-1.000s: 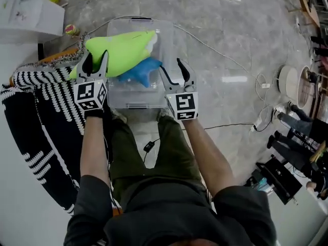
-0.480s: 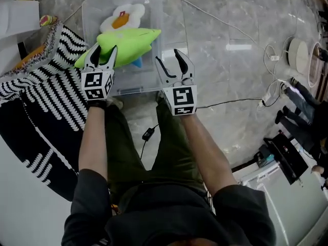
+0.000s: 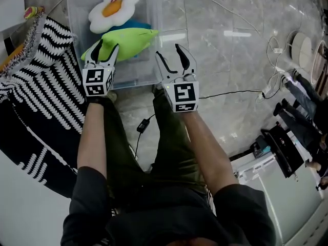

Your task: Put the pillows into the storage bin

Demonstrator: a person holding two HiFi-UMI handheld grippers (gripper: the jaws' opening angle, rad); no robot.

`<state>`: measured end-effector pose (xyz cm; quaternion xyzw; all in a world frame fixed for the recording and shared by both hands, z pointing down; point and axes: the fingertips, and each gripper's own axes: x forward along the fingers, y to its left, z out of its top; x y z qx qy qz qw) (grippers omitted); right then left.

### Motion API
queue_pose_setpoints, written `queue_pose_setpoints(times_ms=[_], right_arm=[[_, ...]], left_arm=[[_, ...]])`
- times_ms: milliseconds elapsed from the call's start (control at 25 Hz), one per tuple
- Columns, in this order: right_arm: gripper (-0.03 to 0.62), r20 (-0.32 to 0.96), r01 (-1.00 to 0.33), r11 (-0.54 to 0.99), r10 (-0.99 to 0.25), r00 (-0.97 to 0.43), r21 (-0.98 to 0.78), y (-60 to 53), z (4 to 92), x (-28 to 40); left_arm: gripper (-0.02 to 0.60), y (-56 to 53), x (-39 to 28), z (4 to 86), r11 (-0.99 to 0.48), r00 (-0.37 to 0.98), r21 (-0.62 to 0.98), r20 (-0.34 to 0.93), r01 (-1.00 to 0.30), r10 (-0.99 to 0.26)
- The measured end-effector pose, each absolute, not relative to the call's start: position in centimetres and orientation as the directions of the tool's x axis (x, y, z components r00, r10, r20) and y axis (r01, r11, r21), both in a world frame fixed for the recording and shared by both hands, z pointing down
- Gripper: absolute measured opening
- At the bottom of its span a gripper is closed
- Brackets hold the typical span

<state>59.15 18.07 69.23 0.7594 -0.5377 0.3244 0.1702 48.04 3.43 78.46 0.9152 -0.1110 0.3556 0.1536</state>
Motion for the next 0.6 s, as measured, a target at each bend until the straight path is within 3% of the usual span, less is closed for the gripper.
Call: queue_pose_setpoints(times_ms=[320,600], right_arm=[[0.242,0.626,-0.946,-0.316,-0.753,0.204,-0.071,14.4,64.8,59.1],[0.242,0.547,-0.971,-0.236,-0.819,0.173,-0.046,9.5,55.0,57.7]], left_arm=[[0.253,0.1,47.6,72.1,-0.924,0.754,0.176,0.639,-0.338,-0.154],[0.253,-4.0,46.3,59.3,-0.917,0.801,0.147,0.551,-0.371,-0.235]])
